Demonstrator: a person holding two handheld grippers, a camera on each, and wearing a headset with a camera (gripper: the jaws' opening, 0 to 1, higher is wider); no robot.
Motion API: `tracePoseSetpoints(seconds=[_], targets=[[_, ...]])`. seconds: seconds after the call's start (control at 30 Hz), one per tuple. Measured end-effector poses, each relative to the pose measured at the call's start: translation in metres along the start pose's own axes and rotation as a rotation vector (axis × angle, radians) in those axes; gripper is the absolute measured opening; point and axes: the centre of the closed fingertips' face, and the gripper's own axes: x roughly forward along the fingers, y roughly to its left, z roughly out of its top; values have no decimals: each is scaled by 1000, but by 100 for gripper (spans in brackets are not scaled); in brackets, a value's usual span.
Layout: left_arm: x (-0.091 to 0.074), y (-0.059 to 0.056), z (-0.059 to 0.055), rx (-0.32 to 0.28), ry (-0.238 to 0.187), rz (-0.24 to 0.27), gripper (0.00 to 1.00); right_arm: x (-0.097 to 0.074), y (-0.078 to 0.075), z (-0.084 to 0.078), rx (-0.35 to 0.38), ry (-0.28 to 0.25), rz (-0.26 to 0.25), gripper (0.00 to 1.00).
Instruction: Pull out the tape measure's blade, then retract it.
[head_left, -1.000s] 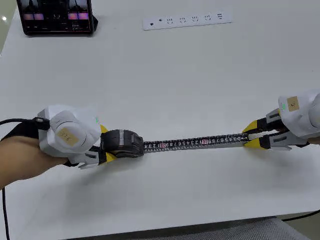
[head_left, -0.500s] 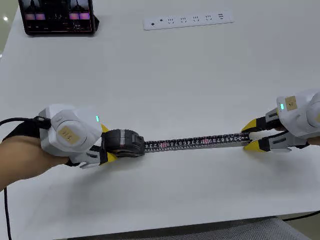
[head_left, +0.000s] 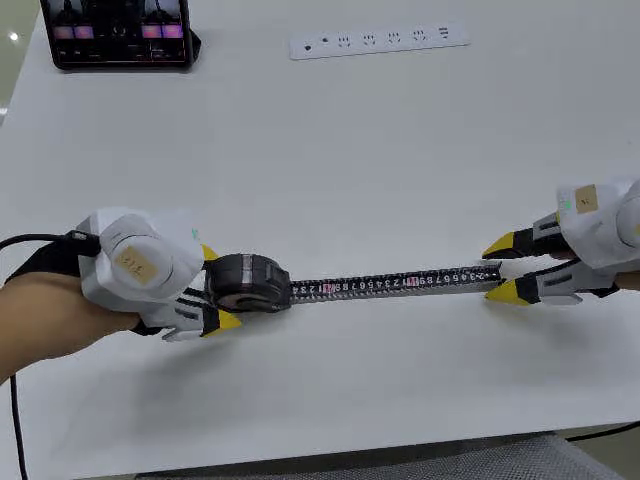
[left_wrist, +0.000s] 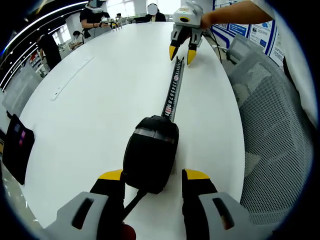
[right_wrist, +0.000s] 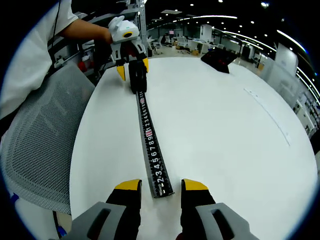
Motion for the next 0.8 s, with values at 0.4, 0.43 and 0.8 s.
tracePoseSetpoints(seconds=[0.4,0.43,0.8], targets=[[-11,3,3,-108,-65,40,49,-2,1,13,87,-63,-28,35],[-14,4,3,-115,-72,46,49,-2,1,15,95,-72,-33,36],[-43,13,0,-259,-180,182,55,-10,3,27,193,-135,-128,52]])
